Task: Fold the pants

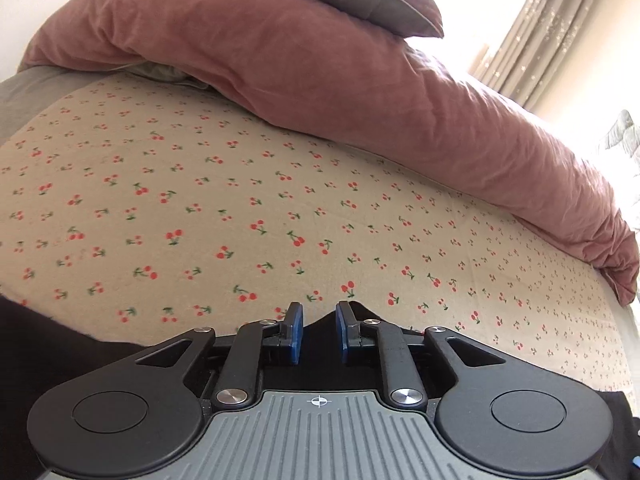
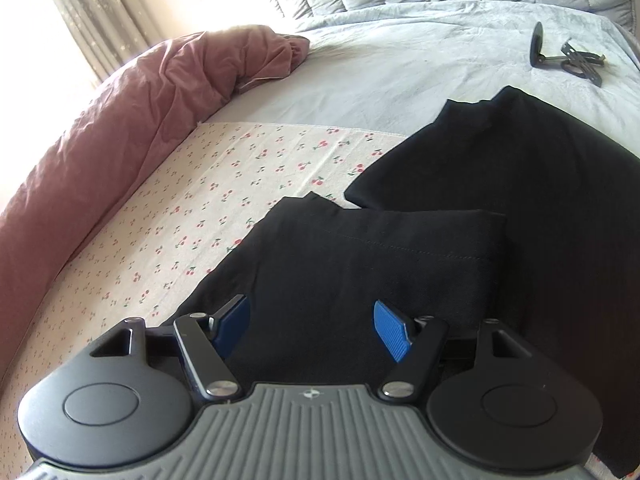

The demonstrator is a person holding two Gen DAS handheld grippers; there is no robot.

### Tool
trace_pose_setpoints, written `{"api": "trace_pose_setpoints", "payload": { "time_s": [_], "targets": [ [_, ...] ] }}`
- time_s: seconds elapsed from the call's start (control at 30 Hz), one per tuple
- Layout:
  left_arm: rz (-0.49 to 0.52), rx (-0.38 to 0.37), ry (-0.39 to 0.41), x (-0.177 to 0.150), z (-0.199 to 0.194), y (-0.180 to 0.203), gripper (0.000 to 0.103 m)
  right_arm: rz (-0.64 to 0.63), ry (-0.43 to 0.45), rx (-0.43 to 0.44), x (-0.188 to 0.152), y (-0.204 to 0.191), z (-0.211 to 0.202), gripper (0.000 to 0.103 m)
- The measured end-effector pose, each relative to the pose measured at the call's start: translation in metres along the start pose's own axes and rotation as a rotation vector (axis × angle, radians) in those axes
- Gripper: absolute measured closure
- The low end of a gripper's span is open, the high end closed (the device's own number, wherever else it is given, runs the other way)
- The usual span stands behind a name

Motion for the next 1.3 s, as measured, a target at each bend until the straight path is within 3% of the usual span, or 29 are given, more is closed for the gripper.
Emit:
{"api": "trace_pose_setpoints", "payload": {
  "time_s": [0.23,0.3,0.37,0.53,0.63,0.73,0.83,0.93,1.03,1.07,1.1,1.13,1.2,1.3],
  "targets": [
    [-0.265,0.059,0.139,-0.023,-0.107,-0.088,0.064,-0.046,-0.046,0.060,-0.007,-0.014,0.000,0.033],
    [-0.380,0.159,0.219,-0.045,-0.141,-0.115,0.036,-0.071,-0.065,0.072,-0.009,-0.017,0.001,0.033],
    [-0.470,0.227,0.296,-0.070,-0.169,-0.138,0.035,-0.095,-0.079,0.078,-0.012,-0.021,0.002,0.033],
    [-0.593,0.247,0.322,-0.121,-0.210,-0.173,0.035,-0.166,-0.108,0.110,-0.023,-0.036,-0.001,0.032],
    [-0.587,0.273,0.328,-0.133,-0.215,-0.180,0.034,-0.215,-0.113,0.123,-0.030,-0.045,-0.004,0.030],
    [-0.566,0.248,0.268,-0.133,-0.197,-0.179,0.031,-0.228,-0.121,0.120,-0.033,-0.046,-0.003,0.029],
    [-0.568,0.224,0.247,-0.126,-0.172,-0.174,0.015,-0.215,-0.134,0.122,-0.032,-0.038,-0.002,0.027],
    [-0.492,0.342,0.228,-0.114,-0.151,-0.160,0.013,-0.190,-0.137,0.115,-0.031,-0.029,-0.004,0.027],
    [-0.439,0.418,0.225,-0.115,-0.140,-0.150,0.018,-0.161,-0.133,0.114,-0.031,-0.013,-0.012,0.026],
    [-0.428,0.435,0.230,-0.116,-0.139,-0.149,0.037,-0.160,-0.126,0.116,-0.031,-0.008,-0.016,0.026],
    [-0.412,0.460,0.230,-0.119,-0.141,-0.149,0.072,-0.161,-0.111,0.118,-0.030,0.000,-0.022,0.026],
    [-0.403,0.468,0.224,-0.120,-0.142,-0.150,0.083,-0.161,-0.096,0.115,-0.028,0.007,-0.027,0.026],
    [-0.440,0.390,0.230,-0.125,-0.149,-0.161,0.088,-0.124,-0.063,0.112,-0.024,0.029,-0.039,0.025],
    [-0.474,0.329,0.243,-0.130,-0.158,-0.171,0.089,0.014,-0.019,0.147,-0.026,0.072,-0.061,0.022]
  ]
}}
Point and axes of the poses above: each gripper's, at about its wrist camera, not at the fingertips, and z roughly the way its jaws point, y to its right, x to its top, the point moved 1 cm from there along z, roughly the way its jaws point, and after that the axes turned 3 degrees about -y, right-handed, at the moved point
